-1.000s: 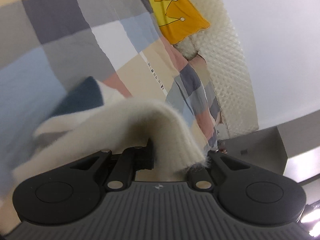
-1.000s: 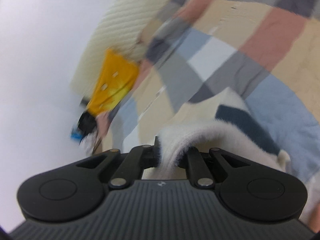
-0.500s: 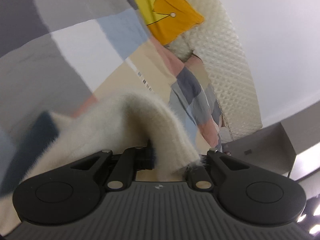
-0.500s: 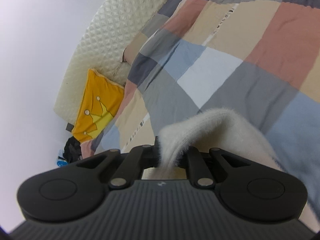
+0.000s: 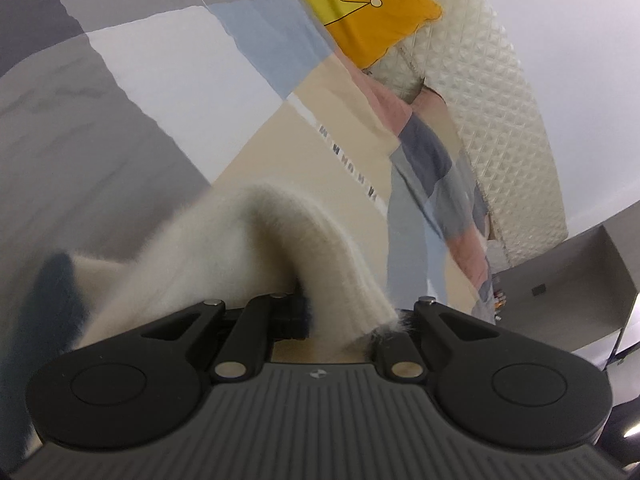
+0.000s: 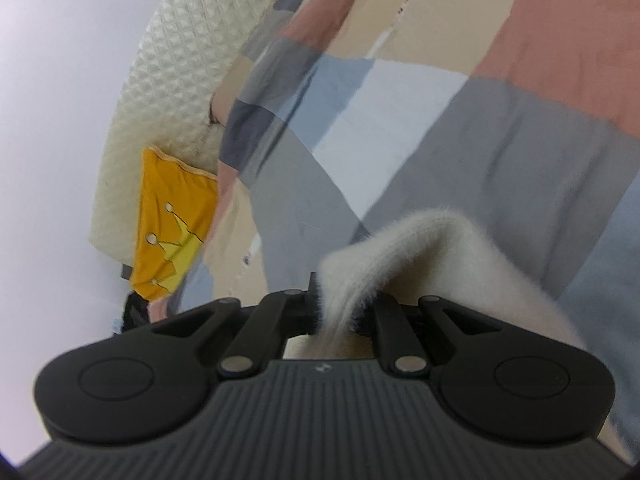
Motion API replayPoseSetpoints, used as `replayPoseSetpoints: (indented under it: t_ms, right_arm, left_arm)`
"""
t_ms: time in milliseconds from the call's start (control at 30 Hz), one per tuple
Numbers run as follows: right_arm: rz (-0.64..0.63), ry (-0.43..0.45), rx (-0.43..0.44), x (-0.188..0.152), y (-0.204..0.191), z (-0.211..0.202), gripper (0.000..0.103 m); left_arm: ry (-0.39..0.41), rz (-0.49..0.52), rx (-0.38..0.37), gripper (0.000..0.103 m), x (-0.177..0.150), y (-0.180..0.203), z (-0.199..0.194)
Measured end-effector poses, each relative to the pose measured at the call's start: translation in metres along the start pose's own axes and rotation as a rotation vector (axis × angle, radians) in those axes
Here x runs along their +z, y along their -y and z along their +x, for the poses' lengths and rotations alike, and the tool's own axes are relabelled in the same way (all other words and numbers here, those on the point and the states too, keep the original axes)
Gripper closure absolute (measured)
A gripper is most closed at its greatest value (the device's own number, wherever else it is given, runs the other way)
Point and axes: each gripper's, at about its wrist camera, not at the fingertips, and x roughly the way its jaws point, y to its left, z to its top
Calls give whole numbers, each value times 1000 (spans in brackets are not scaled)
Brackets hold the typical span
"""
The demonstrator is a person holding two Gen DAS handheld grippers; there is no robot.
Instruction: Fold large clothes
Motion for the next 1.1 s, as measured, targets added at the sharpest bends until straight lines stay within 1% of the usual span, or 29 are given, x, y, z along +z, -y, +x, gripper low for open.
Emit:
replayPoseSetpoints:
  t_ms: [100, 133, 167, 200, 233, 267, 300, 333, 367, 433, 467, 500, 567, 633, 733, 833, 900, 933, 967, 1000, 1033, 1067, 1100]
  right_arm:
    - [13, -7, 22, 0, 2, -3, 93]
    - [-4, -8, 20, -1, 0, -5, 93]
    - [-23, -8, 19, -2, -2, -8, 93]
    - [-32, -8, 17, -3, -4, -11, 92]
    - [-30, -9, 17, -3, -5, -13, 91]
    - [-26, -12, 21, -4, -6, -14, 90]
    - [-25, -15, 26, -4, -7, -16, 87]
    - [-30, -15, 26, -4, -8, -17, 76]
    - [-37, -10, 29, -5, -9, -19, 57]
    - [-47, 4, 53, -6, -12, -25, 39]
    - [-57, 2, 67, -7, -15, -27, 34]
    - [-73, -3, 75, -9, -18, -30, 33]
    - [-127, -12, 87, -12, -27, -34, 33]
    - [-203, -23, 89, -17, -38, -37, 33]
    - [-327, -7, 61, -26, -54, -41, 33]
    - [-448, -12, 58, -36, -70, -43, 34]
    - [-541, -60, 101, -46, -81, -41, 34]
    - [-583, -81, 119, -52, -86, -39, 36]
    - [-613, -89, 118, -57, -89, -39, 40]
    - [-650, -96, 99, -61, -92, -36, 40]
    - [-686, -99, 69, -64, -94, -33, 44]
    - [-722, -95, 32, -66, -94, -29, 50]
    - [-752, -85, -16, -67, -93, -24, 54]
  left_arm:
    - [-7, 22, -22, 92, -1, 2, -1]
    - [-10, 46, -25, 92, -2, 5, -4]
    - [-11, 81, -27, 89, -3, 10, -7]
    - [-14, 109, -28, 82, -5, 15, -9]
    - [-15, 134, -29, 77, -6, 19, -11]
    - [-14, 145, -32, 60, -8, 22, -14]
    - [-12, 156, -41, 40, -10, 26, -17]
    - [-16, 170, -53, 36, -12, 30, -20]
    - [-19, 189, -72, 34, -14, 34, -24]
    - [-35, 258, -116, 32, -19, 46, -31]
    - [-38, 298, -137, 29, -22, 53, -34]
    - [-37, 327, -143, 27, -25, 58, -38]
    - [-37, 396, -114, 27, -34, 68, -39]
    - [-40, 475, -47, 27, -44, 77, -33]
    - [-47, 552, 32, 27, -58, 83, -22]
    - [-43, 598, 103, 27, -66, 80, -13]
    - [-45, 603, 137, 27, -67, 76, -8]
    - [-43, 603, 153, 27, -67, 72, -6]
    - [-40, 603, 172, 27, -66, 69, -5]
    - [-35, 602, 187, 27, -66, 66, -5]
    - [-29, 602, 196, 27, -65, 64, -5]
    - [-19, 603, 212, 27, -63, 62, -5]
    - [-10, 600, 227, 27, -62, 60, -5]
